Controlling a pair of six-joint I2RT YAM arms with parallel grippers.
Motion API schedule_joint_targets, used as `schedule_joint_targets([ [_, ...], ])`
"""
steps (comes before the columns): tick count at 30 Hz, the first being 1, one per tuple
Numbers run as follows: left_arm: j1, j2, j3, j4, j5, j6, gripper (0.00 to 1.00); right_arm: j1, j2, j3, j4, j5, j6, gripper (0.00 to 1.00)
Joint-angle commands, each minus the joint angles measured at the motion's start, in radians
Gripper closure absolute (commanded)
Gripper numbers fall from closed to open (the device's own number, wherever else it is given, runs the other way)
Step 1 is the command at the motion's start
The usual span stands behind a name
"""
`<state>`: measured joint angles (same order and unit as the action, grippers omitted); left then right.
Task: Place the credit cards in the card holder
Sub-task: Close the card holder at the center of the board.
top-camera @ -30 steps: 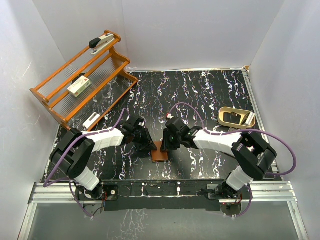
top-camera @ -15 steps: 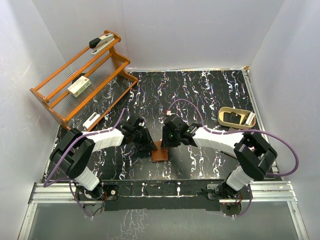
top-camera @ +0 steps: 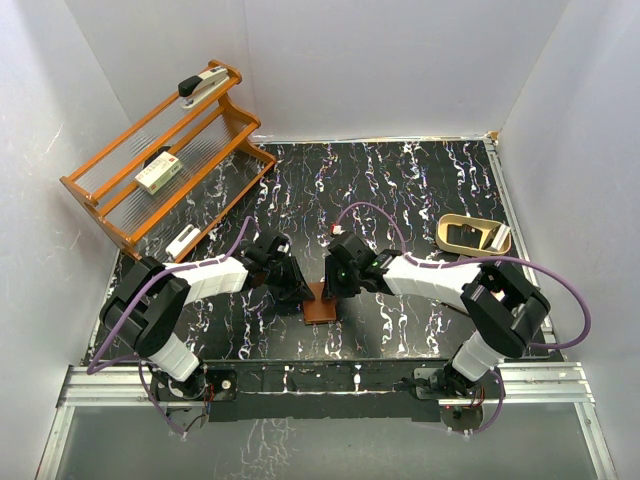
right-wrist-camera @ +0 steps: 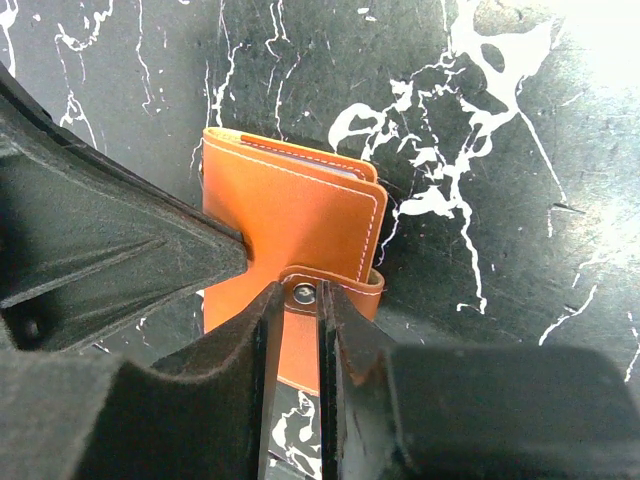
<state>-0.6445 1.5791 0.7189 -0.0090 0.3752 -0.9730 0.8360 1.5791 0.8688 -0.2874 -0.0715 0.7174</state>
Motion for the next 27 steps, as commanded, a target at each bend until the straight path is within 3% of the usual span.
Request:
schedule_joint_targets([
  [1,-0.006,0.021,-0.015,-0.04,-0.007,0.004,0.94,0.003,-0.005,-0.013,0.055,-0.014,0.01,0.82],
  [27,-0.006,0.021,-0.019,-0.036,-0.009,0.0,0.94,0.022,-0.03,-0.032,0.083,-0.039,0.033,0.85],
])
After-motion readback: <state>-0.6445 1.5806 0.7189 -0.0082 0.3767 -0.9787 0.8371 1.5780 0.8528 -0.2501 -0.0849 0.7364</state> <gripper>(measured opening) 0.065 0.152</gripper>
